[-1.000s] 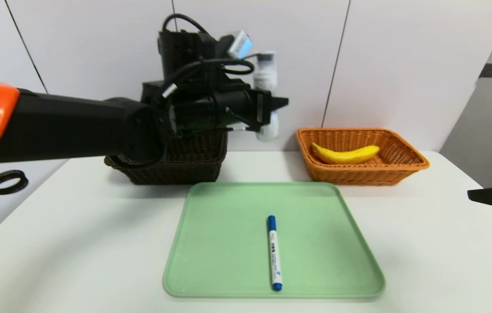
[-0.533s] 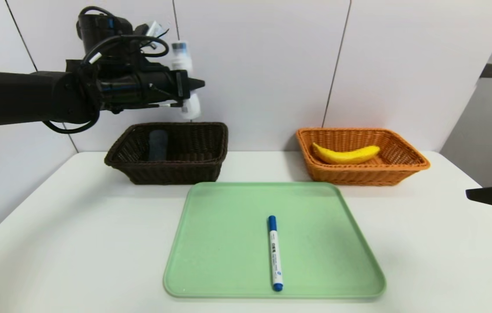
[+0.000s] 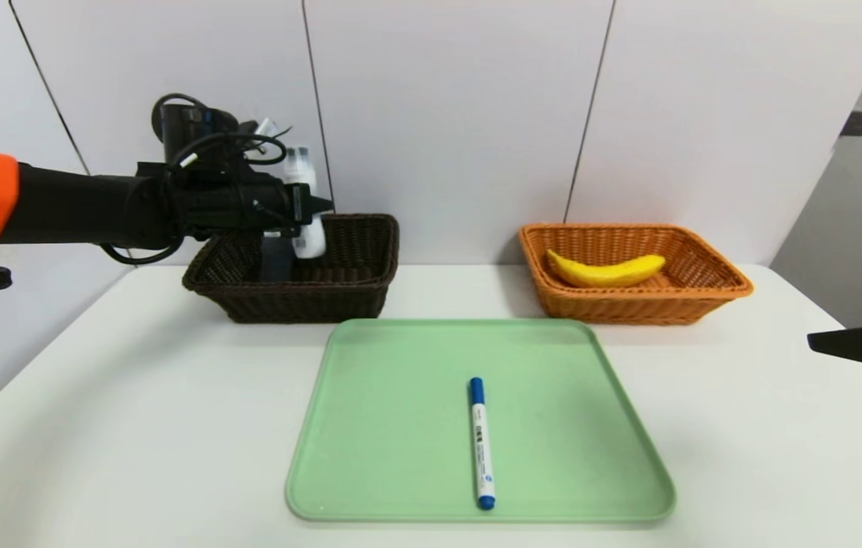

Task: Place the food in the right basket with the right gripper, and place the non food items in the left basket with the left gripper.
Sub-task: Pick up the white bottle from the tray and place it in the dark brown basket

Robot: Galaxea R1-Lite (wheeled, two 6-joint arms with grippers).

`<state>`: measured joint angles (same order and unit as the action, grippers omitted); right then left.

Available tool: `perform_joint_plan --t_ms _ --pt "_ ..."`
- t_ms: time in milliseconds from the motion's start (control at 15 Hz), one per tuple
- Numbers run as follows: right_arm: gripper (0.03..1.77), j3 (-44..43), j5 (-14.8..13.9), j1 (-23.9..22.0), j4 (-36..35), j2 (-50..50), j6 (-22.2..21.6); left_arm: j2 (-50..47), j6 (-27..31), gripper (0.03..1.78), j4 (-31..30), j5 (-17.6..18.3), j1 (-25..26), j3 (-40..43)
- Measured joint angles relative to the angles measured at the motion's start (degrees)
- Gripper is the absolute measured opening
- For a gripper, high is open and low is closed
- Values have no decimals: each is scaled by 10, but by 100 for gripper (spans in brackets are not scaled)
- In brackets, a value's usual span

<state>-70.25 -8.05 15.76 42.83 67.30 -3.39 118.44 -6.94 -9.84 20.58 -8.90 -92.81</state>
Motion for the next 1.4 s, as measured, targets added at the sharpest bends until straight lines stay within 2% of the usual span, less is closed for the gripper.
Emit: perform_joint_plan --t_ms 533,1400 --pt "170 1 1 -1 -1 5 0 54 5 62 -27 -4 7 9" --pt "170 0 1 0 -1 5 0 68 6 62 -28 -5 6 12"
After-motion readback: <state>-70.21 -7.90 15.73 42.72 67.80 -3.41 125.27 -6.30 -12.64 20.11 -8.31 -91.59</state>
